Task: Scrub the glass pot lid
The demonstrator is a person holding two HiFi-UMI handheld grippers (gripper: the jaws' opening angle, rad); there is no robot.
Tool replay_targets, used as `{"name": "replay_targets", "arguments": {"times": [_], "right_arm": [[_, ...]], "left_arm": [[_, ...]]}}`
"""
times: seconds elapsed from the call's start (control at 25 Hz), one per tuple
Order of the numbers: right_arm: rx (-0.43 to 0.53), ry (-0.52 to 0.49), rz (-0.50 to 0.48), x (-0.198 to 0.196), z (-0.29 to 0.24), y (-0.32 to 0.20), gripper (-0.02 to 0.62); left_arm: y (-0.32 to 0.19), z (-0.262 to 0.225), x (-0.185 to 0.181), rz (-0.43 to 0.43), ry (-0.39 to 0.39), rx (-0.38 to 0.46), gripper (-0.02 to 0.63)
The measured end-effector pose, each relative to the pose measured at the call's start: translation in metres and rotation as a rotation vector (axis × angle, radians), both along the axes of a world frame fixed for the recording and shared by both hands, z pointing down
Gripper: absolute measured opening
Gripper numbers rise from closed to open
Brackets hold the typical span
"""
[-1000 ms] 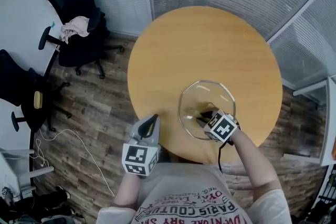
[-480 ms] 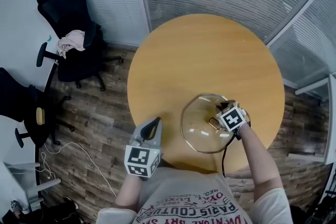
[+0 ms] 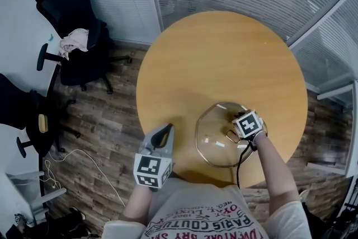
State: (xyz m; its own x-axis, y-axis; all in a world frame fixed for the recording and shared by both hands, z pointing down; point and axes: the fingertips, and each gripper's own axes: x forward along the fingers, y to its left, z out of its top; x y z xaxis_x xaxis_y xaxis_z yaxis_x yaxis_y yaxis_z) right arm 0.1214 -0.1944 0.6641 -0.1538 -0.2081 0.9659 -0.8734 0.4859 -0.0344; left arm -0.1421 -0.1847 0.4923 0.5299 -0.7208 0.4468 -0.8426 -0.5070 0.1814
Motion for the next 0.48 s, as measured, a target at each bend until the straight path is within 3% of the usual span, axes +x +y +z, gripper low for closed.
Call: {"name": "replay_targets", "arguments": {"times": [0.32,0.48], "right_arm": [[-0.016,-0.019,-0.088,-0.031,-0.004,0.007,0.064],[0.02,-0.037,-0.158,-0.045,-0.005,0.002,0.064]], "left_arm": [[0.003,0.006,-0.003,-0.006,0.007,-0.012,0.008],[0.006,0.006,-0.008,-0.025,0.008,-0.013,0.008]]}}
